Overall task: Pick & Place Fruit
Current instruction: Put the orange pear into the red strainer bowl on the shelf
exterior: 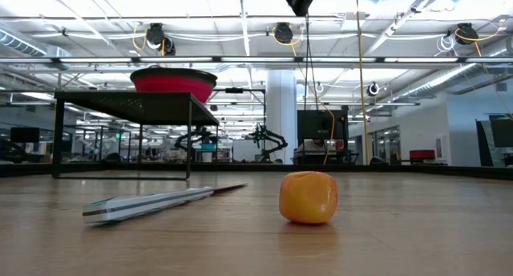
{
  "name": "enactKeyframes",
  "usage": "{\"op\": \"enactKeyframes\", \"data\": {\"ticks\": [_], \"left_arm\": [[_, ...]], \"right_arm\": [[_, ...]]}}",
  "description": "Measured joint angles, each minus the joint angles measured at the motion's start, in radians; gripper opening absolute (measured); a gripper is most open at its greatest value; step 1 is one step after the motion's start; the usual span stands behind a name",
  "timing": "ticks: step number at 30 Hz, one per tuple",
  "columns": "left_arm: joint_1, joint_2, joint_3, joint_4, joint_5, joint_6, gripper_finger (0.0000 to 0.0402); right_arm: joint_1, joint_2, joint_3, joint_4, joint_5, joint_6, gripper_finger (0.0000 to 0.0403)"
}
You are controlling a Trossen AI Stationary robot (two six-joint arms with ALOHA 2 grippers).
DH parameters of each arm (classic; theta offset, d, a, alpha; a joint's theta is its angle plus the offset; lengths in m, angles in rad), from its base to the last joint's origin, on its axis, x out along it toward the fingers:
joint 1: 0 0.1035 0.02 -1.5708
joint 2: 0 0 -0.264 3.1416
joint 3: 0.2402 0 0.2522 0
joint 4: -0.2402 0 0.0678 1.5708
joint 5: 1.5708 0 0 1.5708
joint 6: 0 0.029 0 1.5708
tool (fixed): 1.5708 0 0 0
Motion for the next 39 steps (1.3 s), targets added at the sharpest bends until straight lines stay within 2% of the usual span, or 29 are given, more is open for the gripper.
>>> {"op": "enactKeyframes", "data": {"ticks": [11, 20, 24, 32, 35, 39], "left_arm": [[-0.001, 0.001, 0.0, -0.071, -0.008, -0.046, 0.0], [-0.007, -0.012, 0.0, -0.149, -0.017, -0.098, 0.0], [-0.01, -0.04, -0.001, -0.191, -0.034, -0.107, 0.0], [0.008, -0.13, -0.001, -0.28, -0.17, -0.109, 0.0], [0.028, -0.164, -0.001, -0.315, -0.217, -0.117, 0.0], [0.077, -0.203, -0.001, -0.346, -0.253, -0.181, 0.0]], "right_arm": [[-0.002, 0.0, 0.0, -0.017, -0.003, -0.001, 0.0178], [-0.03, -0.001, 0.0, -0.206, 0.028, -0.054, 0.0218], [-0.041, -0.001, 0.0, -0.27, 0.026, -0.07, 0.0218], [-0.068, -0.001, 0.001, -0.375, 0.027, -0.163, 0.0204], [-0.078, -0.001, 0.001, -0.392, 0.028, -0.213, 0.019], [-0.092, -0.001, 0.0, -0.396, 0.028, -0.282, 0.0151]]}}
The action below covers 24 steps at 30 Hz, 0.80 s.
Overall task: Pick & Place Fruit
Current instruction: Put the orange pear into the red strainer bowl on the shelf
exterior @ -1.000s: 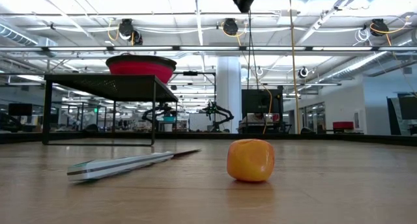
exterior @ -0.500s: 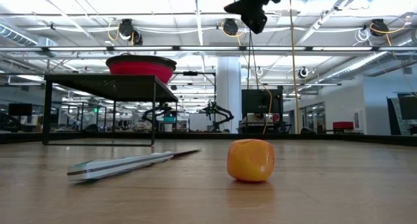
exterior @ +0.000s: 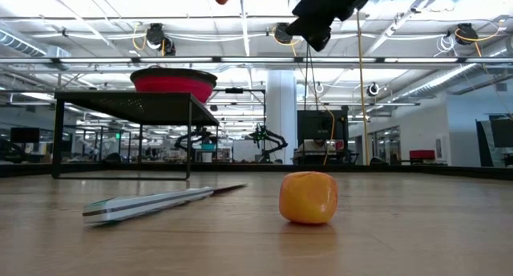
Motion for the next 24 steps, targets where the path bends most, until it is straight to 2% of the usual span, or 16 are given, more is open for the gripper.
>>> {"op": "enactKeyframes", "data": {"ticks": [6, 11, 15, 24], "left_arm": [[0.086, -0.026, 0.005, -0.051, 0.001, -0.071, 0.0], [0.157, -0.013, 0.084, -0.203, 0.011, -0.141, 0.0], [0.213, -0.003, 0.158, -0.325, 0.013, -0.173, 0.0], [0.35, 0.018, 0.296, -0.486, 0.042, -0.245, 0.0]], "right_arm": [[-0.019, 0.0, 0.0, 0.0, -0.004, -0.067, 0.007], [-0.026, 0.0, 0.0, 0.0, -0.005, -0.109, 0.0008], [-0.03, -0.012, 0.0, 0.001, -0.004, -0.121, 0.001], [-0.045, -0.1, -0.001, -0.007, 0.0, -0.167, 0.0001]]}}
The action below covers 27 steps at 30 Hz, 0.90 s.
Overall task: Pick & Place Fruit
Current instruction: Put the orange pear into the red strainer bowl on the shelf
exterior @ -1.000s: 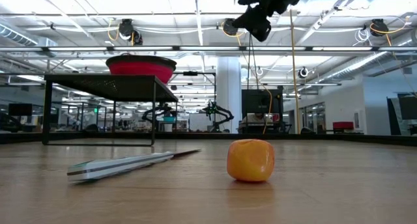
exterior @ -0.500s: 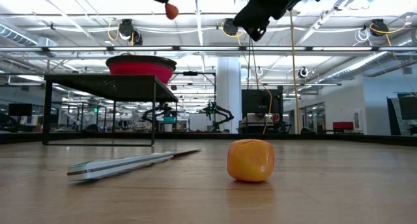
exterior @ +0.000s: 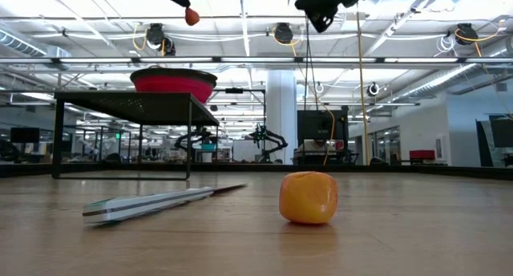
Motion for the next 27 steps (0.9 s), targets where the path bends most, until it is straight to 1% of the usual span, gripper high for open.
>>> {"op": "enactKeyframes", "data": {"ticks": [2, 4, 8, 12, 16, 23, 25, 27], "left_arm": [[0.029, 0.003, 0.007, -0.029, 0.019, -0.012, 0.0], [0.059, 0.004, 0.008, -0.028, 0.05, -0.022, 0.0], [0.109, 0.003, 0.01, -0.031, 0.087, -0.057, 0.0], [0.141, 0.004, 0.01, -0.032, 0.11, -0.07, 0.0], [0.168, 0.004, 0.01, -0.033, 0.144, -0.078, 0.0], [0.201, 0.044, 0.01, -0.065, 0.178, -0.099, 0.0], [0.215, 0.063, 0.01, -0.078, 0.199, -0.102, 0.0], [0.22, 0.083, 0.01, -0.085, 0.2, -0.101, 0.0]], "right_arm": [[-0.003, -0.024, 0.0, -0.01, 0.004, -0.008, 0.0001], [-0.005, -0.049, 0.0, -0.01, 0.023, -0.009, 0.0001], [-0.006, -0.095, 0.0, -0.023, 0.026, -0.024, 0.0001], [-0.005, -0.137, 0.0, -0.038, 0.029, -0.027, 0.0001], [-0.005, -0.175, 0.0, -0.073, 0.077, -0.036, 0.0001], [-0.005, -0.231, 0.0, -0.12, 0.082, -0.05, 0.0], [-0.005, -0.242, 0.0, -0.137, 0.105, -0.052, 0.0], [-0.005, -0.25, -0.005, -0.152, 0.105, -0.051, 0.0]]}}
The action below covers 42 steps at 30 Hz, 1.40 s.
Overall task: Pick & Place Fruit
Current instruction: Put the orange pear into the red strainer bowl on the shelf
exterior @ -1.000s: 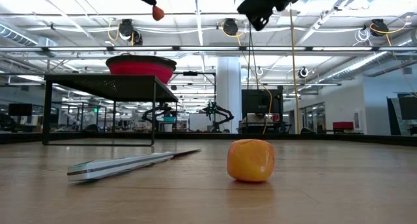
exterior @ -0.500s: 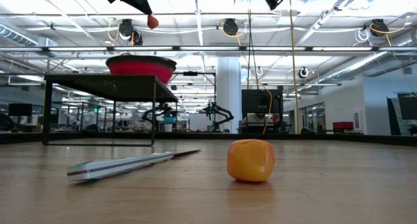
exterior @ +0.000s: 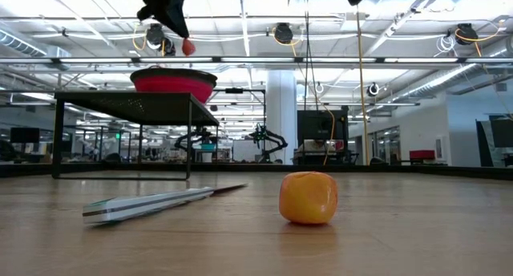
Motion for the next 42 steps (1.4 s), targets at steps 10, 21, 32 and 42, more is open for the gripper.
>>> {"op": "enactKeyframes", "data": {"ticks": [10, 21, 32, 42], "left_arm": [[0.022, 0.053, 0.0, -0.024, 0.007, 0.001, 0.0], [0.112, 0.08, -0.001, -0.01, -0.028, 0.018, 0.0], [0.22, 0.122, -0.001, 0.095, 0.035, 0.055, 0.0], [0.273, 0.177, 0.0, 0.143, 0.078, 0.064, 0.0]], "right_arm": [[0.0, -0.163, -0.294, 0.244, -0.001, 0.116, 0.0], [0.0, -0.366, -0.602, 0.475, -0.001, 0.216, 0.0], [0.0, -0.48, -0.738, 0.503, -0.001, 0.284, 0.0], [0.0, -0.523, -0.785, 0.505, -0.001, 0.31, 0.0]]}}
